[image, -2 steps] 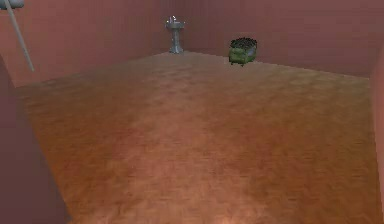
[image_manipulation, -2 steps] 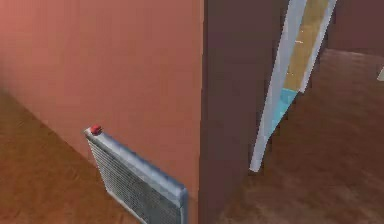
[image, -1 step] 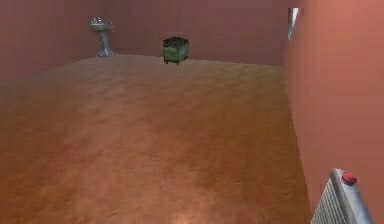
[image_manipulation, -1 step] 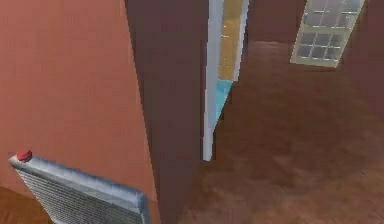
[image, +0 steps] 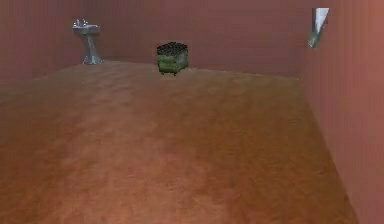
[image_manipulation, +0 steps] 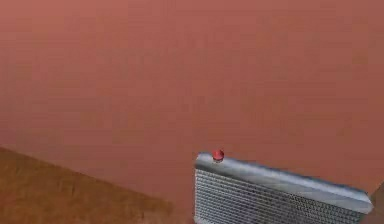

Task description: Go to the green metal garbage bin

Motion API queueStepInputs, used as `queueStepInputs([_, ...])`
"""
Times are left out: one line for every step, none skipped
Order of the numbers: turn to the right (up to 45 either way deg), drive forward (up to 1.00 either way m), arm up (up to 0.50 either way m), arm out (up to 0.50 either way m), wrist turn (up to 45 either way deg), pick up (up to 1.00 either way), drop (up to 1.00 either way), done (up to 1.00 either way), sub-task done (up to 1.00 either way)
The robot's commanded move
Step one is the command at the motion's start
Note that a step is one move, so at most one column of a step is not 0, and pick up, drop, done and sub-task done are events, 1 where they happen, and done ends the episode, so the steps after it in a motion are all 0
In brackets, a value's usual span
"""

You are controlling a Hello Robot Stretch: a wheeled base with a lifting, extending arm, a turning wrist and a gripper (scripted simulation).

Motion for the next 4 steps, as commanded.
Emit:
queueStepInputs([0.0, 1.0, 0.0, 0.0, 0.0, 0.0, 0.0, 0.0, 0.0])
queueStepInputs([0.0, 1.0, 0.0, 0.0, 0.0, 0.0, 0.0, 0.0, 0.0])
queueStepInputs([3.0, 0.0, 0.0, 0.0, 0.0, 0.0, 0.0, 0.0, 0.0])
queueStepInputs([0.0, 1.0, 0.0, 0.0, 0.0, 0.0, 0.0, 0.0, 0.0])
